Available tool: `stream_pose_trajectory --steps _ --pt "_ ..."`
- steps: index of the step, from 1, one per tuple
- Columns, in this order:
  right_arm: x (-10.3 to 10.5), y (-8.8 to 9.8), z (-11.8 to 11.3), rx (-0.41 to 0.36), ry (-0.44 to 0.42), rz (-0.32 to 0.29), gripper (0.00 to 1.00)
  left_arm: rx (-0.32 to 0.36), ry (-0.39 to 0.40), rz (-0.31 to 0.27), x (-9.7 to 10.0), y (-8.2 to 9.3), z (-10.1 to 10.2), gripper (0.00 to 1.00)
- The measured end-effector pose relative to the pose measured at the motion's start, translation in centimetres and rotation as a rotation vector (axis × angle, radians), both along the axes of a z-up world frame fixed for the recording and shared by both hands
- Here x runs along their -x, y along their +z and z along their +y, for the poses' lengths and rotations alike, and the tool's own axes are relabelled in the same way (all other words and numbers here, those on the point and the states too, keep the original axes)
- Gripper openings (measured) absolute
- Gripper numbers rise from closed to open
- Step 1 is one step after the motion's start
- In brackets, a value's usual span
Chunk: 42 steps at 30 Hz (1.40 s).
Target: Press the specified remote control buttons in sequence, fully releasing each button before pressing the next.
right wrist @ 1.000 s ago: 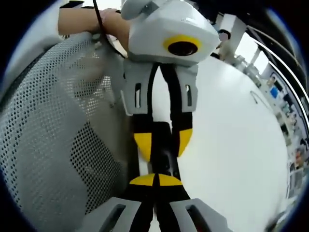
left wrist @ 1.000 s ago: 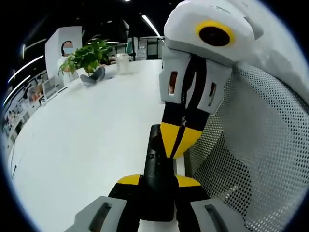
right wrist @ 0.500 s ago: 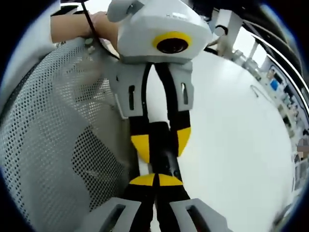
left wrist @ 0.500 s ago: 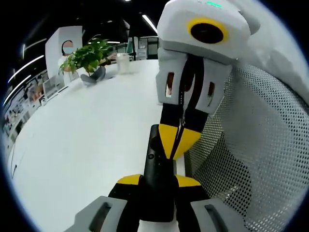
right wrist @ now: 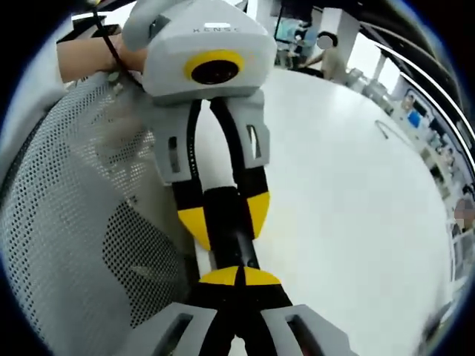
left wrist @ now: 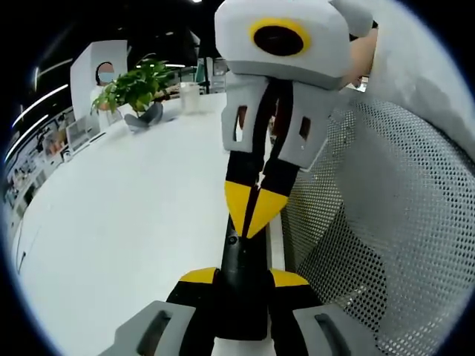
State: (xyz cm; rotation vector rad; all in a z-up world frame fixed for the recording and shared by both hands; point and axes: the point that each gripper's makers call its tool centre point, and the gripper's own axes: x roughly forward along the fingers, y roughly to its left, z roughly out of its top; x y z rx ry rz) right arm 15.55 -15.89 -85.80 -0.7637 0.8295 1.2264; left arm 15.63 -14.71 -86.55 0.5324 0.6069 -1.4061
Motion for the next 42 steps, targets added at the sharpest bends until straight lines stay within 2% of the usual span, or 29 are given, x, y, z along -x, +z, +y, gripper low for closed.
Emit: stream_pose_trajectory --steps 12,15,18,21,25,27,28,29,31,32,34,35,40,41,42 --pt "-0.2 -0.2 0.4 0.05 0.018 0.004 0.0 -0.007 -0.001 0.0 0.0 0.0 0.0 0.24" --pt "-0.1 -0.3 0.4 0.091 0.06 -0.03 0.0 -0.007 -0.002 -0.001 0.0 0.0 0.0 0.24" --pt "-0.2 -0.3 0.4 0.093 0.058 -0.041 0.0 -0.009 -0.002 -0.001 0.0 0.0 0.0 0.24" --pt "-0.3 -0.2 0.3 0.072 0.041 -0.047 0.0 -0.008 -0.001 0.0 0.0 0.0 0.0 0.24" --pt "-0.3 -0.1 0.3 -0.014 -0.037 0.03 0.0 -0.007 -0.001 0.0 0.0 0.0 0.0 0.24" --pt "-0.6 0.1 0.2 -0.032 -0.055 0.043 0.0 -0.007 0.0 0.0 0.0 0.0 0.0 0.25" --pt "-1.6 0.2 0.1 -0.031 -0.06 -0.026 0.0 -0.006 0.0 -0.001 0.0 0.0 0.0 0.25" --pt "-1.8 0.2 0.0 -0.015 -0.038 -0.043 0.0 -0.007 0.002 0.0 0.0 0.0 0.0 0.25" --pt "-1.5 0.2 0.4 -0.026 -0.038 0.002 0.0 -0.008 0.002 0.0 0.0 0.0 0.0 0.25" --pt "-1.0 0.0 0.7 -0.032 -0.033 0.061 0.0 -0.008 0.002 0.0 0.0 0.0 0.0 0.25" --pt "-0.7 -0.3 0.5 0.009 -0.03 0.107 0.0 -0.008 0.001 0.0 0.0 0.0 0.0 0.25" --pt "-1.2 -0.1 0.8 -0.003 -0.027 0.081 0.0 -0.008 0.001 0.0 0.0 0.0 0.0 0.25" --pt "-1.3 -0.1 0.5 0.025 -0.064 0.115 0.0 -0.008 0.001 0.0 0.0 0.0 0.0 0.25" --pt "-1.5 -0.3 -0.4 0.076 -0.059 0.089 0.0 -0.008 0.001 0.0 0.0 0.0 0.0 0.25" --pt "-1.6 -0.4 -0.5 0.082 -0.045 0.077 0.0 -0.008 0.001 0.0 0.0 0.0 0.0 0.25"
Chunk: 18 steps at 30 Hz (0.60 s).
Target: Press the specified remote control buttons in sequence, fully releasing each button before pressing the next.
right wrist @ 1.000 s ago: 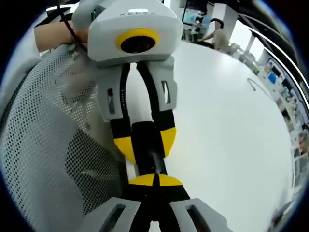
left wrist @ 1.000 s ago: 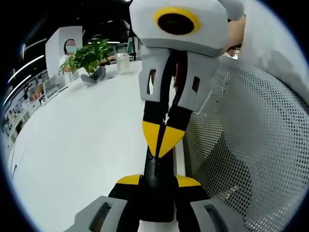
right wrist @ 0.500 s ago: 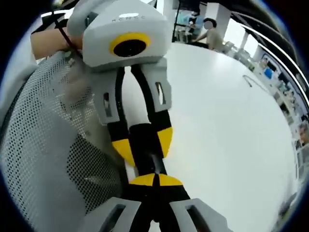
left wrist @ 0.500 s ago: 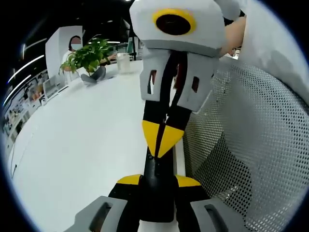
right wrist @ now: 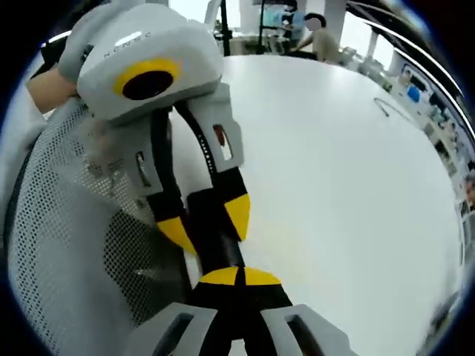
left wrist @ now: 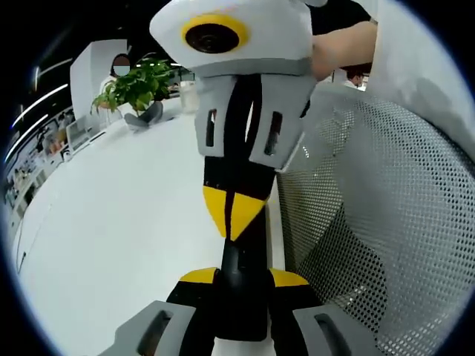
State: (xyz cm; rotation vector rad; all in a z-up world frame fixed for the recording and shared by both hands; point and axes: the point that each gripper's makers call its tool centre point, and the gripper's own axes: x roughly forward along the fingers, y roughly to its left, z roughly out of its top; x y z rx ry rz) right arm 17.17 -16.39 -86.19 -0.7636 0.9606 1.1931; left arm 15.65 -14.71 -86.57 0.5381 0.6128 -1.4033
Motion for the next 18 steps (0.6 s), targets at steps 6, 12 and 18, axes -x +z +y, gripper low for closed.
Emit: stream_pose_trajectory --steps 6,12,18 --pt "0.48 0.26 0.56 -0.076 -0.041 0.082 0.0 0.0 -0.002 -0.001 -0.01 -0.01 0.02 0.25" --pt "0.29 -0.14 0.78 -0.034 -0.025 0.138 0.0 0.0 -0.004 -0.001 -0.02 -0.03 0.03 0.25" --pt "0.17 -0.25 0.85 0.02 -0.047 0.281 0.0 -0.001 -0.009 -0.001 0.01 -0.03 -0.02 0.24"
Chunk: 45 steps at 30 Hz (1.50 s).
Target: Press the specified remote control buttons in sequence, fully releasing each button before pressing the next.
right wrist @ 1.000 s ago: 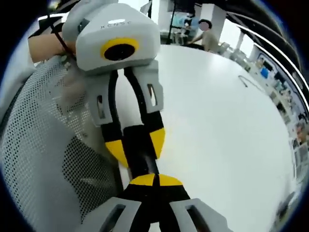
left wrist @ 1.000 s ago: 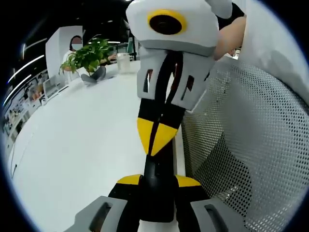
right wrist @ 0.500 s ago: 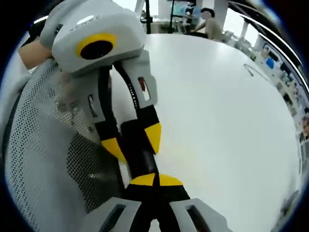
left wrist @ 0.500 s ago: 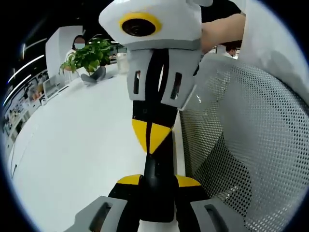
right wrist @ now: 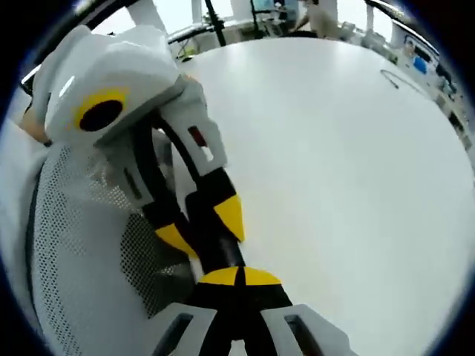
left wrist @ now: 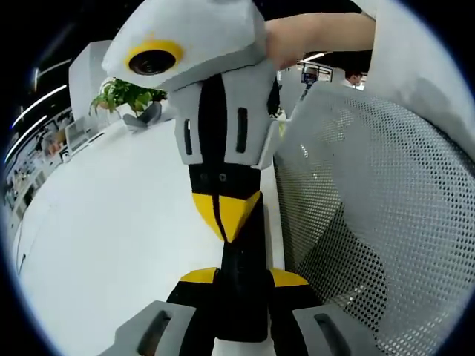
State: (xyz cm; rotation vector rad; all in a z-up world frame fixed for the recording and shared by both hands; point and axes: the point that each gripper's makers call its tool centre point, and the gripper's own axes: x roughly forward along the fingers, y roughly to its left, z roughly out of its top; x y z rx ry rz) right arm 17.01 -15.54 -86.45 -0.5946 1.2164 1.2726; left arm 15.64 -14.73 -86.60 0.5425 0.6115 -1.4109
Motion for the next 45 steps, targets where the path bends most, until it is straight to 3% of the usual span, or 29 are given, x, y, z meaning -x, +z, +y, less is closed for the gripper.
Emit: stream_pose_trajectory --steps 7,16,25,29,36,39,40,45 --pt "0.1 -0.1 0.1 0.069 0.056 0.07 0.0 -0.001 -0.006 0.002 0.1 0.0 -0.1 0.24" --pt "0.1 -0.2 0.1 0.122 0.105 0.058 0.0 -0.003 -0.005 0.003 0.1 0.0 -0.1 0.24" --pt "0.2 -0.2 0.0 0.129 0.127 0.0 0.0 -0.004 -0.004 0.003 0.1 0.0 -0.1 0.24" --pt "0.1 -0.1 0.0 0.088 0.099 -0.052 0.0 -0.004 -0.002 0.003 0.1 0.0 -0.1 0.24" --pt "0.1 0.3 0.1 -0.117 0.07 -0.193 0.0 0.0 0.002 0.006 0.1 0.0 -0.1 0.24" --pt "0.4 0.5 0.2 -0.159 -0.011 -0.184 0.0 0.002 0.002 0.006 0.1 0.0 -0.1 0.24" --pt "0.9 0.7 0.3 -0.171 -0.003 -0.163 0.0 0.002 0.002 0.007 0.1 0.0 -0.1 0.24" --pt "1.6 1.0 1.0 -0.185 0.024 -0.185 0.0 0.003 0.001 0.007 0.1 0.0 -0.1 0.24"
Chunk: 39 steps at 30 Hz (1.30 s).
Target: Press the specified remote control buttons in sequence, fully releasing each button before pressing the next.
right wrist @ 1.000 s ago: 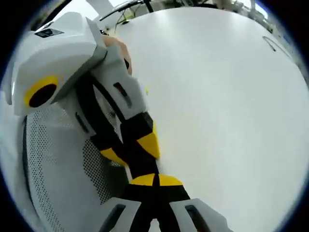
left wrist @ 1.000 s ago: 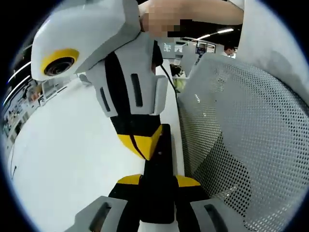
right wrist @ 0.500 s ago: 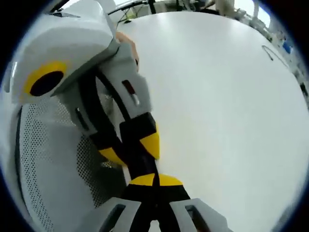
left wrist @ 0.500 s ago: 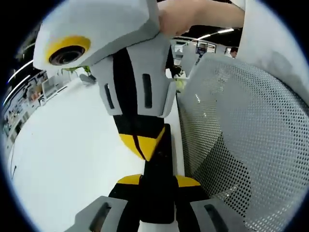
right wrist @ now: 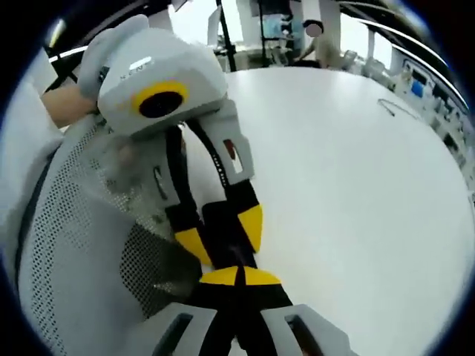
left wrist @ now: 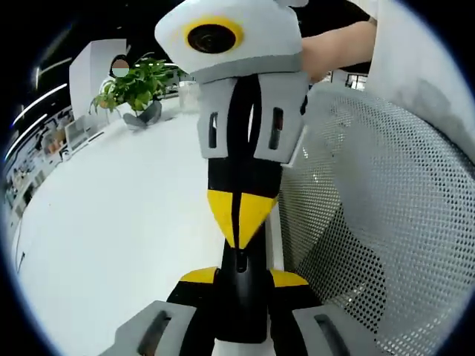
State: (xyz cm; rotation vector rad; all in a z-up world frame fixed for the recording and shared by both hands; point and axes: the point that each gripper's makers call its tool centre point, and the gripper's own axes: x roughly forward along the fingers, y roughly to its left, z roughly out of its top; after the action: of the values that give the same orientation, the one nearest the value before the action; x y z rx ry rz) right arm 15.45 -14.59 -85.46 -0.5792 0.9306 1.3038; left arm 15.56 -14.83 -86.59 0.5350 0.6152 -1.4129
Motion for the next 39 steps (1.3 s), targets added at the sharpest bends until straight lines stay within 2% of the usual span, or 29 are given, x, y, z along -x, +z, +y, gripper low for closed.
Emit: stream_pose_trajectory --steps 6,7,8,12,15,18,22,24,30,37,39 --pt "-0.03 -0.26 0.25 0.032 0.045 -0.005 0.0 0.001 0.0 0.001 0.0 -0.01 0.02 0.24" --pt "0.31 -0.44 0.2 0.047 0.065 0.017 0.0 0.0 -0.002 0.002 0.03 -0.01 0.03 0.24" --pt "0.1 -0.31 0.45 0.041 0.062 0.003 0.0 0.002 -0.004 0.002 0.07 -0.01 -0.03 0.24" --pt "0.19 -0.39 0.29 0.099 0.124 -0.071 0.0 0.001 -0.004 0.002 0.07 0.02 -0.01 0.24" --pt "0.26 -0.5 0.28 0.128 0.136 -0.114 0.0 0.001 -0.003 0.002 0.08 0.01 0.0 0.24" --pt "0.22 -0.56 0.32 0.165 0.172 -0.185 0.0 0.0 -0.004 0.002 0.09 0.02 -0.01 0.24" --pt "0.19 -0.66 0.46 0.177 0.194 -0.25 0.0 -0.001 -0.005 0.0 0.08 0.01 -0.02 0.24" --pt "0.22 -0.67 0.37 0.169 0.187 -0.261 0.0 -0.001 -0.005 0.0 0.08 0.01 -0.02 0.24" --pt "0.03 -0.58 0.37 0.134 0.146 -0.267 0.0 0.0 -0.004 -0.001 0.08 0.02 -0.02 0.24" --pt "0.15 -0.24 0.41 0.088 0.11 -0.195 0.0 0.018 -0.002 0.005 0.09 0.03 0.06 0.24" --pt "0.17 0.04 0.76 0.068 0.107 -0.192 0.0 0.017 -0.004 0.004 0.09 0.07 0.04 0.24"
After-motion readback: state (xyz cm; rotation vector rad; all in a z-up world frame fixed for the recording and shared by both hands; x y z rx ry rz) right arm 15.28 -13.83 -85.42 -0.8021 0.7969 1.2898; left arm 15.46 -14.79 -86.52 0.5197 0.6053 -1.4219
